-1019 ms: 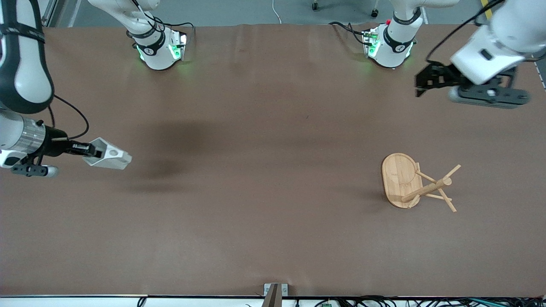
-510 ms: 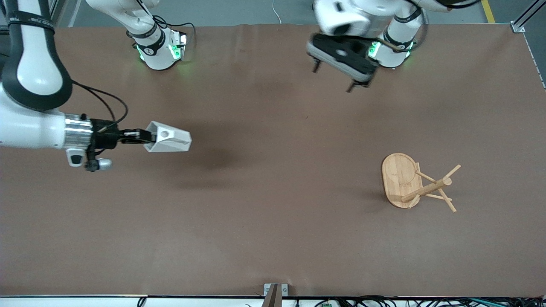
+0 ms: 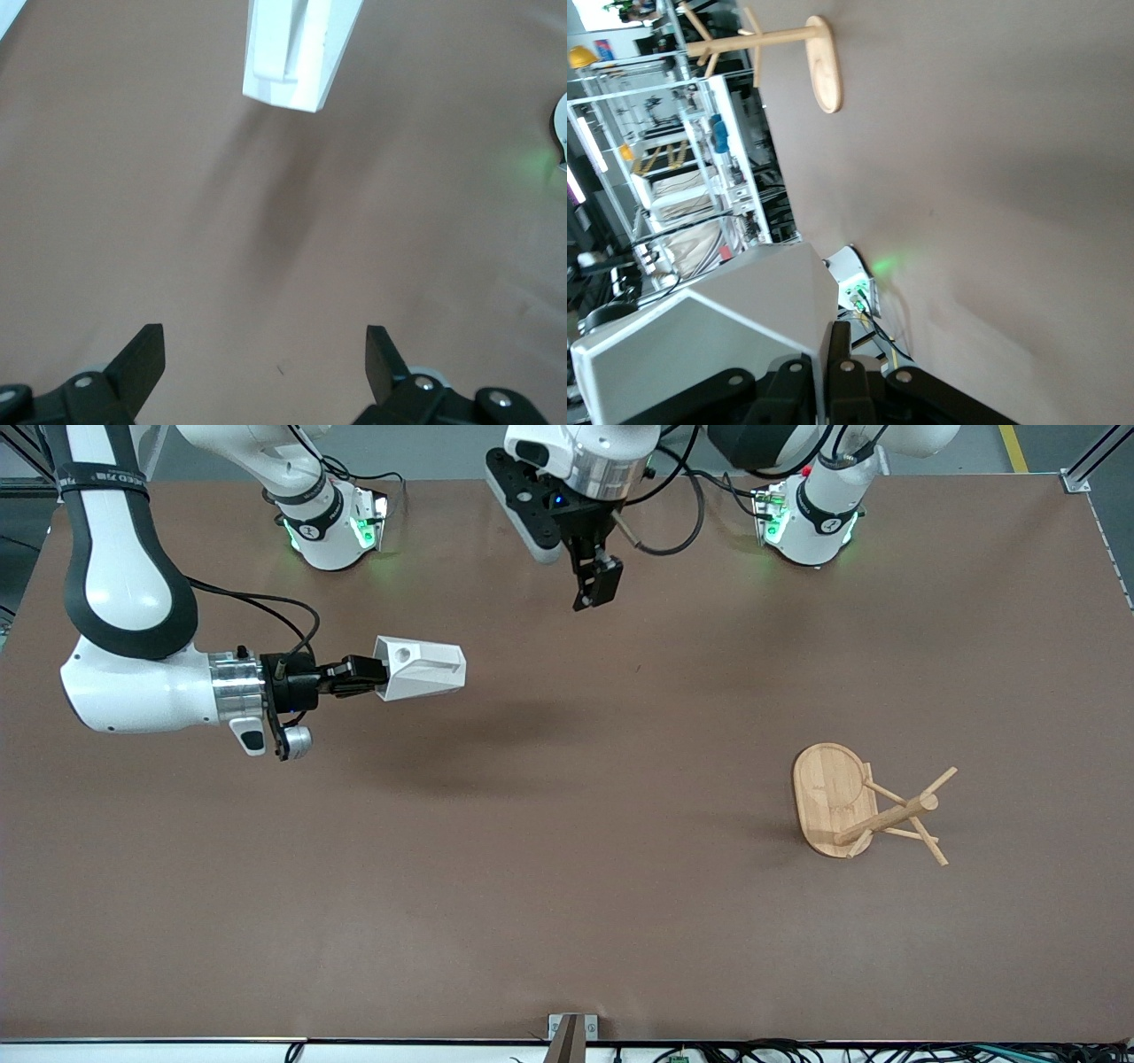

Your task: Hang cup on rack

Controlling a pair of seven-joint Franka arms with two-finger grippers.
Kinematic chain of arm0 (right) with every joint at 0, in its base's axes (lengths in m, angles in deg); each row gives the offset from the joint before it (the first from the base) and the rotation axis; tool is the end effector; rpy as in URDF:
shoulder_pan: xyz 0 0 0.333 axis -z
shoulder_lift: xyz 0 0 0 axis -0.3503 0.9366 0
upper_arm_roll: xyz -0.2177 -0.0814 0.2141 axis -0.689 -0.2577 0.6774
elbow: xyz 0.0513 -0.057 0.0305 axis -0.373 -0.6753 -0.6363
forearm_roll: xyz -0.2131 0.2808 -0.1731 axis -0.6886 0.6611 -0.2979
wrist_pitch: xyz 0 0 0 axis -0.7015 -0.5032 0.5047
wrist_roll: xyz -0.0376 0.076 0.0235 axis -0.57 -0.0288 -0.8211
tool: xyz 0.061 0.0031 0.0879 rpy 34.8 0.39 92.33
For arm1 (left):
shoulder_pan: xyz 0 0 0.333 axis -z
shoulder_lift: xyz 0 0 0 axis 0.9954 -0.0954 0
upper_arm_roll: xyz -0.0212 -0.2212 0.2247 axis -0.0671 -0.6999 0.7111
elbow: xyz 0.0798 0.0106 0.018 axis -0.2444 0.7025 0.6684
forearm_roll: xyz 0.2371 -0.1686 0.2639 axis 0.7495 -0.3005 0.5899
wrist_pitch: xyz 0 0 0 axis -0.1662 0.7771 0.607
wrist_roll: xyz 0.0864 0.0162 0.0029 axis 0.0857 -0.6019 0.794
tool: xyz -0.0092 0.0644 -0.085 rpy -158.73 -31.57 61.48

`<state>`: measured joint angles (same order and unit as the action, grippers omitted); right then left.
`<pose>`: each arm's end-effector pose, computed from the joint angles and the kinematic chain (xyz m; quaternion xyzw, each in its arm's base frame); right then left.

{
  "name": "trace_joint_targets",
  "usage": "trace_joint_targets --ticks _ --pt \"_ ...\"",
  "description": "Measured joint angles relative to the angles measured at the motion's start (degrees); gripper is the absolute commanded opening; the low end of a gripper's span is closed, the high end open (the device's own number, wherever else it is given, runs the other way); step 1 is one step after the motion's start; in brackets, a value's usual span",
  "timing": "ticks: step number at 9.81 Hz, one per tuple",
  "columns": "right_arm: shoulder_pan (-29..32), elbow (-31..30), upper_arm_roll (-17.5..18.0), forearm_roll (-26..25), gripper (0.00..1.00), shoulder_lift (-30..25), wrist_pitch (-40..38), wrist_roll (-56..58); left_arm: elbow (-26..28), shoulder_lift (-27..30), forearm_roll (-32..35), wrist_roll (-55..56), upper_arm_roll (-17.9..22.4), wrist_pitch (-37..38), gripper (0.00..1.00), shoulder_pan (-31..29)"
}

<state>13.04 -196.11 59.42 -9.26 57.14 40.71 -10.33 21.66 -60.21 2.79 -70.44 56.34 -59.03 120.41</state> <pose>0.5447 0.1609 0.4117 -0.8335 -0.0252 0.1627 0.5274 0.4237 -0.5007 0.6052 0.8407 -0.5259 0.0781 0.1031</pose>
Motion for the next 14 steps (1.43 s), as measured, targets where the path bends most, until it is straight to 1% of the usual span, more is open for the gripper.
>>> trace_joint_targets --ticks 2,5,6,9,11,14 --pt "-0.1 -3.7 0.4 4.9 0.0 -1.0 -0.3 5.0 -0.6 -1.3 0.0 -0.9 -0.2 -3.4 1.0 1.4" --pt "-0.2 -5.7 3.0 11.1 0.0 -1.6 -0.3 6.2 -0.6 -3.7 0.0 -0.9 -0.3 -8.4 1.0 3.3" --pt "-0.3 -6.5 3.8 12.4 0.0 -1.9 -0.3 6.5 -0.6 -4.8 0.0 -0.9 -0.3 -9.5 1.0 3.6" --pt "-0.3 -8.5 4.4 14.4 0.0 -2.5 -2.9 7.5 -0.7 -6.7 0.0 -1.7 -0.3 -11.8 1.0 4.4" --pt "-0.4 -10.0 4.5 16.0 0.0 -3.8 -3.6 8.0 -0.8 -7.2 0.0 -1.9 -0.3 -12.5 1.0 4.7" --pt "-0.5 -11.1 4.4 16.6 0.0 -4.9 -3.5 8.2 -0.9 -7.4 0.0 -2.5 -0.4 -14.1 0.99 5.1"
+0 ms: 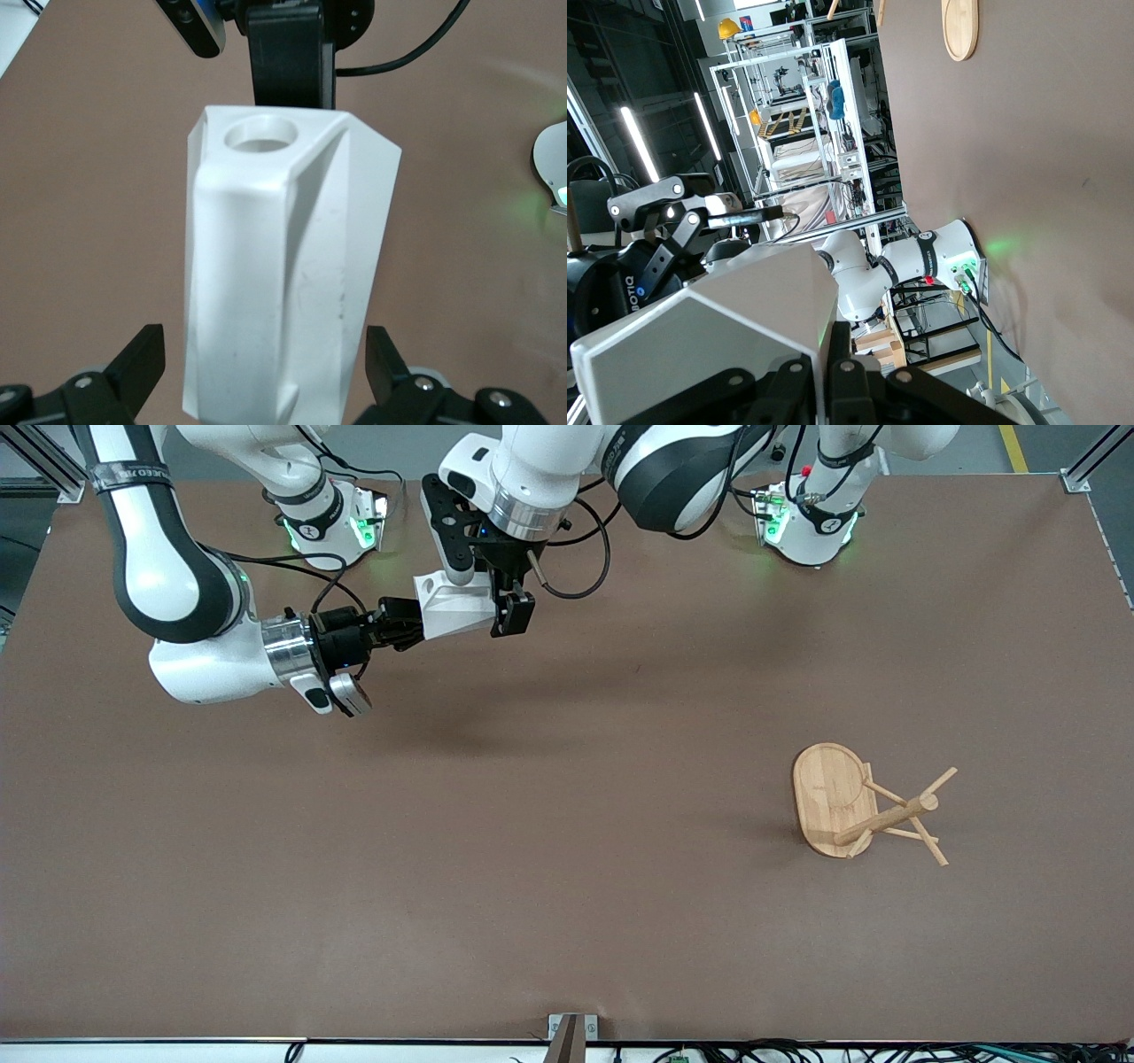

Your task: Hang cup on rack

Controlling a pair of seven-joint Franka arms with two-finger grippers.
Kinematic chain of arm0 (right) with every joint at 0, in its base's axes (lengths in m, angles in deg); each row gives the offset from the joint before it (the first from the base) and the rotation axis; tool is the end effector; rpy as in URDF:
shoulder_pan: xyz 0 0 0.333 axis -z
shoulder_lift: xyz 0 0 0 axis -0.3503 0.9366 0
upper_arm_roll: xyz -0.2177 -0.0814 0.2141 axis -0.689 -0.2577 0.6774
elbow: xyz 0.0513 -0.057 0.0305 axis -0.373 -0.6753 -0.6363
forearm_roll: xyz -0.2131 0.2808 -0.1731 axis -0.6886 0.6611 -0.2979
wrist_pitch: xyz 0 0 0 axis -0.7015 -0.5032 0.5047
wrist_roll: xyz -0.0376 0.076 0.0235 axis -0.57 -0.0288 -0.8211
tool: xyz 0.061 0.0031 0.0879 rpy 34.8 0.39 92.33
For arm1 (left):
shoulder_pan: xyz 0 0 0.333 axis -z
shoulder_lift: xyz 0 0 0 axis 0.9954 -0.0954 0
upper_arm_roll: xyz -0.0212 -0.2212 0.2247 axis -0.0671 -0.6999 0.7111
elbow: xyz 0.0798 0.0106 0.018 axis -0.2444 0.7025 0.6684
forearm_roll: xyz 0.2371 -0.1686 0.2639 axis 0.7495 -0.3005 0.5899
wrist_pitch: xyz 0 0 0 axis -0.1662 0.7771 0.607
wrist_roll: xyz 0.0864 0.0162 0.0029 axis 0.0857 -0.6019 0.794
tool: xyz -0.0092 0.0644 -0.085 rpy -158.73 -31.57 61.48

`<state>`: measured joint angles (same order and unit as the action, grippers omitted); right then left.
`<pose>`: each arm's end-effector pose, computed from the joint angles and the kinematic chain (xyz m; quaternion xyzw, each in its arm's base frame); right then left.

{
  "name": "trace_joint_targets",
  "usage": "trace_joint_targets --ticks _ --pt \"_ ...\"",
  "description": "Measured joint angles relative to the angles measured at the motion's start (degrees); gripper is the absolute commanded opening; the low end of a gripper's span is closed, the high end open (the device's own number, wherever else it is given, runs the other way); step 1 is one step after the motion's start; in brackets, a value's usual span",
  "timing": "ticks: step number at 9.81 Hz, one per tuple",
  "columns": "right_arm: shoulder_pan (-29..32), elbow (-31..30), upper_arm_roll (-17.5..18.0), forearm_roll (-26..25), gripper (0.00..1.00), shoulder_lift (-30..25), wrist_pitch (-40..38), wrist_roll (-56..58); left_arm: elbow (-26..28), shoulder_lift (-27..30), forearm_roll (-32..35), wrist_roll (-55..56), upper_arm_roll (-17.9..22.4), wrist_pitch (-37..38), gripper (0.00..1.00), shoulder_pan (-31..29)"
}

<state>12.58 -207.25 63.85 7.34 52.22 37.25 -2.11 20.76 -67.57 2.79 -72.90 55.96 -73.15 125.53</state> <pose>0.4869 0.2116 0.4040 -0.7428 -0.0403 0.1734 0.6454 0.4138 -0.5727 0.5560 0.8036 -0.5621 0.1345 0.1420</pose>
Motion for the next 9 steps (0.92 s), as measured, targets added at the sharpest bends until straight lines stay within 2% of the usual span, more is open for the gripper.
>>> trace_joint_targets --ticks 1,2,3,5,6,7,8,9 --pt "0.0 -0.2 0.1 0.2 0.0 -0.1 0.0 0.1 -0.1 0.0 0.0 -0.1 0.0 -0.4 0.97 0.1" --pt "-0.1 -0.4 0.2 0.3 0.0 -0.2 0.0 0.1 -0.1 0.0 0.0 -0.2 -0.1 -0.4 0.83 0.2" --pt "-0.1 -0.5 0.3 0.3 0.0 -0.2 0.0 0.1 -0.1 0.0 0.0 -0.5 -0.1 -0.5 0.55 0.2" --pt "-0.3 -0.6 0.2 0.5 0.0 -0.2 0.7 0.3 -0.2 0.0 0.0 -1.5 -0.2 -0.4 0.14 0.3" --pt "-0.3 -0.6 0.2 0.5 0.0 -0.2 0.7 0.8 -0.2 0.0 0.0 -1.7 -0.2 -0.4 0.05 0.3" --pt "-0.3 -0.6 0.2 0.5 0.01 -0.2 0.7 0.8 -0.2 0.0 0.0 -1.8 -0.2 -0.4 0.03 0.3" --pt "-0.3 -0.6 0.2 0.5 0.26 -0.2 0.7 0.9 -0.2 0.0 0.0 -1.8 -0.2 -0.4 0.02 0.3" --pt "-0.3 -0.6 0.2 0.6 0.99 -0.2 0.6 0.8 -0.2 0.0 0.0 -1.8 -0.2 -0.4 0.01 0.3"
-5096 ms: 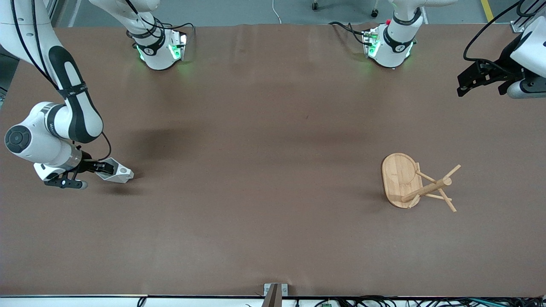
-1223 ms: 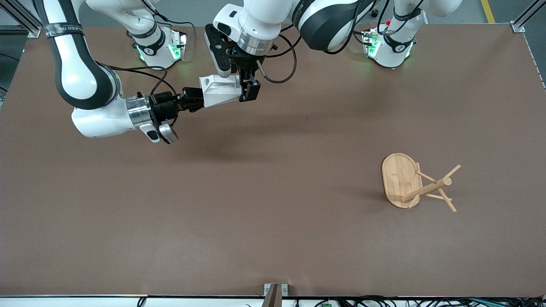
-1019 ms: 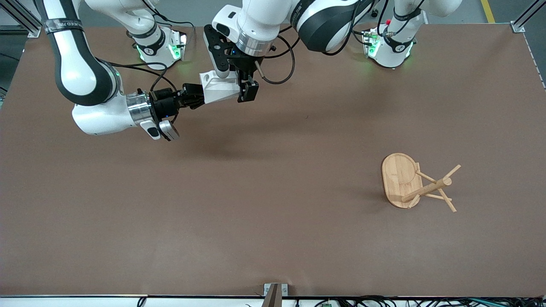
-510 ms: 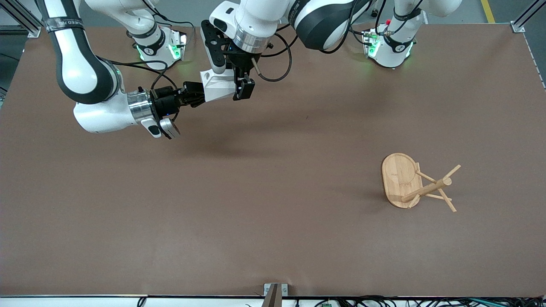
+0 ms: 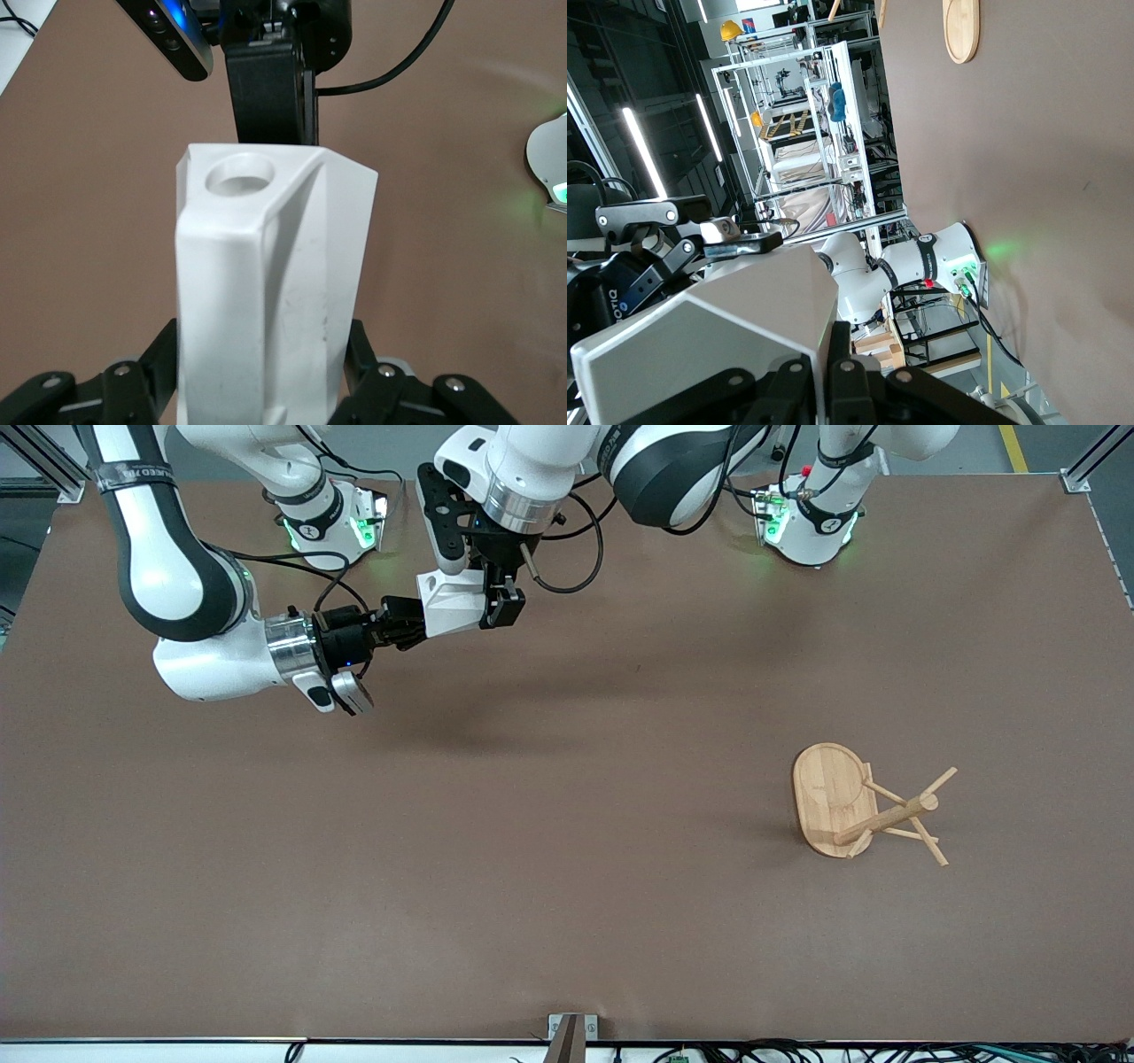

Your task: Hang cup on rack

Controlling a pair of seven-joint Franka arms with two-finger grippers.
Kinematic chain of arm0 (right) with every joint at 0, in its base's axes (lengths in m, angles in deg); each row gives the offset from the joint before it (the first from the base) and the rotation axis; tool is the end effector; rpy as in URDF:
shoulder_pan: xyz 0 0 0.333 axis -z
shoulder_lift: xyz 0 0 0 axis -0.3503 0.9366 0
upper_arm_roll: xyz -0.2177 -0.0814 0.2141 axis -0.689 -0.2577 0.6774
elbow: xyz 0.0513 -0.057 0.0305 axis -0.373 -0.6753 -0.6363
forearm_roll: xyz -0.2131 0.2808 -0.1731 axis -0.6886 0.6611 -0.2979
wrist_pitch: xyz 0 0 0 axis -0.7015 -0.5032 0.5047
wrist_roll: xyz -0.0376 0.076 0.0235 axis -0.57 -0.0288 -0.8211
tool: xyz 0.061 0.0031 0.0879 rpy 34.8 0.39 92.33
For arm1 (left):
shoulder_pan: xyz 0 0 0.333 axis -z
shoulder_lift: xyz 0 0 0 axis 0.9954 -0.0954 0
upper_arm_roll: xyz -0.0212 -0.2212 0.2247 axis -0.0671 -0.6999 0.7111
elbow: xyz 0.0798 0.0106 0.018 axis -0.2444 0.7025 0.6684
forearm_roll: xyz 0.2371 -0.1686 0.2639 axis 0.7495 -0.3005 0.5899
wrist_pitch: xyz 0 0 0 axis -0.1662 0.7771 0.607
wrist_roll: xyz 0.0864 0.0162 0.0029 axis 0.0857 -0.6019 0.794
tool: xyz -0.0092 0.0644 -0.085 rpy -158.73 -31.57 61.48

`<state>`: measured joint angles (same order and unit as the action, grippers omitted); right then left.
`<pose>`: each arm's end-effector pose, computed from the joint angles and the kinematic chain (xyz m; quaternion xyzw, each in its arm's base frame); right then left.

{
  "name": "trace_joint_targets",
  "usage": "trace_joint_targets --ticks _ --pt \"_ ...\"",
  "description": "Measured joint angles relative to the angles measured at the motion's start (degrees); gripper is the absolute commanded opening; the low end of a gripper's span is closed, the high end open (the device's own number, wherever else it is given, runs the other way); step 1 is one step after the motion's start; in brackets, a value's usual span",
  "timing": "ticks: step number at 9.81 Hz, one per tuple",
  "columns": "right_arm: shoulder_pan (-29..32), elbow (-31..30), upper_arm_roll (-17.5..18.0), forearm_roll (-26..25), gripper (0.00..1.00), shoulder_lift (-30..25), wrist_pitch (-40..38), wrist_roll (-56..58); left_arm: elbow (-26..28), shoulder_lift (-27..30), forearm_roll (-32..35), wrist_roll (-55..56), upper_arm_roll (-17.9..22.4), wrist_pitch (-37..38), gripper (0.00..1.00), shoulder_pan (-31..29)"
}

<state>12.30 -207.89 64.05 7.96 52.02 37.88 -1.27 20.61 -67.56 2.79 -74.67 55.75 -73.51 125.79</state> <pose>0.4841 0.2147 0.4015 -0.7419 -0.0412 0.1688 0.6476 0.4099 -0.5760 0.5584 0.7921 -0.5767 0.1403 0.1425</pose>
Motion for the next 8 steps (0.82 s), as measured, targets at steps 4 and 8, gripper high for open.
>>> trace_joint_targets --ticks 4,8 --pt "0.6 0.3 -0.5 0.1 1.0 -0.3 -0.6 -0.7 0.0 -0.4 0.0 -0.8 0.3 -0.1 0.01 -0.1" --pt "7.3 11.6 -1.9 -18.2 1.0 -1.8 -2.5 -14.4 0.0 -0.8 0.1 -1.8 0.5 -0.1 0.01 -0.5"
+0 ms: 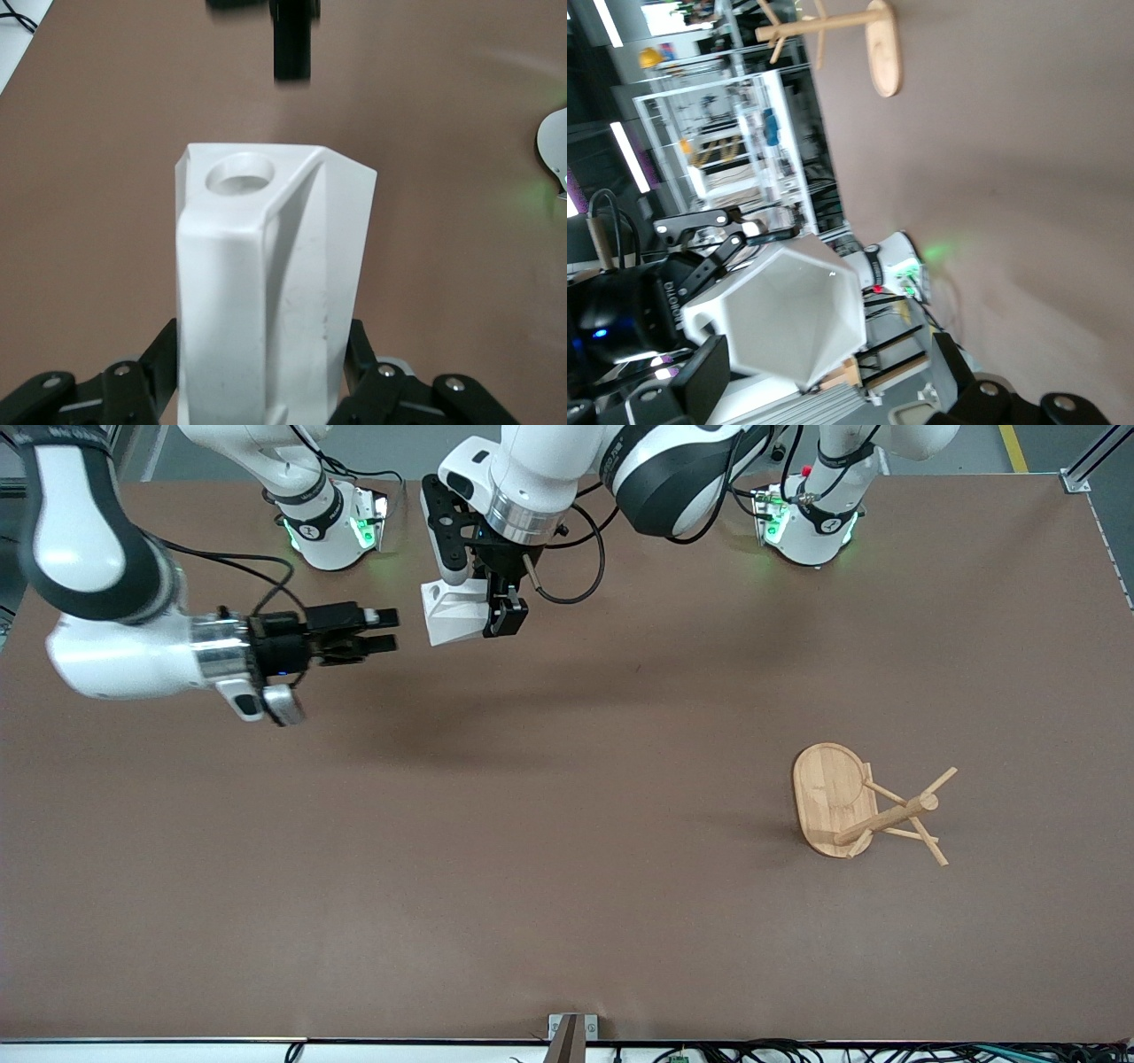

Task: Hang cup on rack
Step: 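Carry the cup with the left gripper while the right gripper withdraws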

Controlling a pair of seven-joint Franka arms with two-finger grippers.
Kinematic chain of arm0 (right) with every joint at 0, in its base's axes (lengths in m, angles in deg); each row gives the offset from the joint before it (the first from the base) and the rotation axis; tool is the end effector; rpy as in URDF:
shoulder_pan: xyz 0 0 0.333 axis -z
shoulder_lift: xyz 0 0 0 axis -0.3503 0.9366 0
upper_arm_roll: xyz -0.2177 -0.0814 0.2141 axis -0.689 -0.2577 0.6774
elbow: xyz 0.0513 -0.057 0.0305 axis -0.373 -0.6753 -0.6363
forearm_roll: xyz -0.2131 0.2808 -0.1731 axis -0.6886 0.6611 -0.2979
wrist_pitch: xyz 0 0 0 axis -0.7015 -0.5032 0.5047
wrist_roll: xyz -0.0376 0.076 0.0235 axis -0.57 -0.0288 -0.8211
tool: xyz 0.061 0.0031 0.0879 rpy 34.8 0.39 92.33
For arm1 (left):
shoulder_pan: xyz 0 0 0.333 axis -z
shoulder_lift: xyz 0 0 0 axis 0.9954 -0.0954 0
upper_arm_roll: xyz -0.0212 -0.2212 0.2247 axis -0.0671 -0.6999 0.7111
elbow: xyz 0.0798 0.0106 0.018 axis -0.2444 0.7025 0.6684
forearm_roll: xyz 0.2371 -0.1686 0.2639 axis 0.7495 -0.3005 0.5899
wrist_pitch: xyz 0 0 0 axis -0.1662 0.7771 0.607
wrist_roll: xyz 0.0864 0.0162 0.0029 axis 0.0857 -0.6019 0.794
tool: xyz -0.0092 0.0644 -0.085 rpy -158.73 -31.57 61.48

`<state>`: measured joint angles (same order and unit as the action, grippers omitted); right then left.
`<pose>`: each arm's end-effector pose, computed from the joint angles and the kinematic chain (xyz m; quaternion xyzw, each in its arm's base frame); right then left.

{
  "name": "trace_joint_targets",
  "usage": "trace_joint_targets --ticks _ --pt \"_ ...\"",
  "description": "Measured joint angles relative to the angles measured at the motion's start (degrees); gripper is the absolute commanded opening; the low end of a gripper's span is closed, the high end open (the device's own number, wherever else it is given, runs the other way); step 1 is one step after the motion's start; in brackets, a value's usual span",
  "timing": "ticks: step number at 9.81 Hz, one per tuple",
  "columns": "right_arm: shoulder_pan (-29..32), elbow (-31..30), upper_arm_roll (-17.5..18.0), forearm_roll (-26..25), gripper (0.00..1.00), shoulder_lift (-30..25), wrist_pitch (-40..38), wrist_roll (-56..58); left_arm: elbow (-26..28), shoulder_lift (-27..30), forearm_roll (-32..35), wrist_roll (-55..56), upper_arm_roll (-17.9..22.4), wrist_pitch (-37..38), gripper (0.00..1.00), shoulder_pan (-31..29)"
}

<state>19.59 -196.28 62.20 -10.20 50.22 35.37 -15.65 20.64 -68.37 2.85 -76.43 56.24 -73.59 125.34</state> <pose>0.5285 0.1294 0.4772 -0.8308 -0.0155 0.1603 0.5327 0.4209 -0.5721 0.5480 0.7891 -0.5829 0.1373 0.1367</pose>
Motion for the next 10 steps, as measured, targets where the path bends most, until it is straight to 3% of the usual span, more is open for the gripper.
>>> trace_joint_targets --ticks 2,5,7,10 --pt "1.1 5.0 -3.6 -13.8 1.0 -0.5 -0.2 -4.5 0.1 -0.3 0.0 1.1 0.6 0.3 0.01 -0.6" --pt "1.8 7.4 -9.7 -33.2 1.0 -0.5 2.6 -4.7 0.0 0.4 0.0 9.1 0.8 5.3 0.01 -5.3" --pt "0.3 7.5 -9.4 -46.3 1.0 -0.4 10.1 -11.1 -0.2 3.0 0.2 19.9 0.9 11.8 0.01 -8.7" --pt "-0.6 10.7 -9.5 -58.8 1.0 -0.5 16.4 -14.6 -0.1 6.4 1.3 31.5 1.1 17.7 0.01 -14.5"
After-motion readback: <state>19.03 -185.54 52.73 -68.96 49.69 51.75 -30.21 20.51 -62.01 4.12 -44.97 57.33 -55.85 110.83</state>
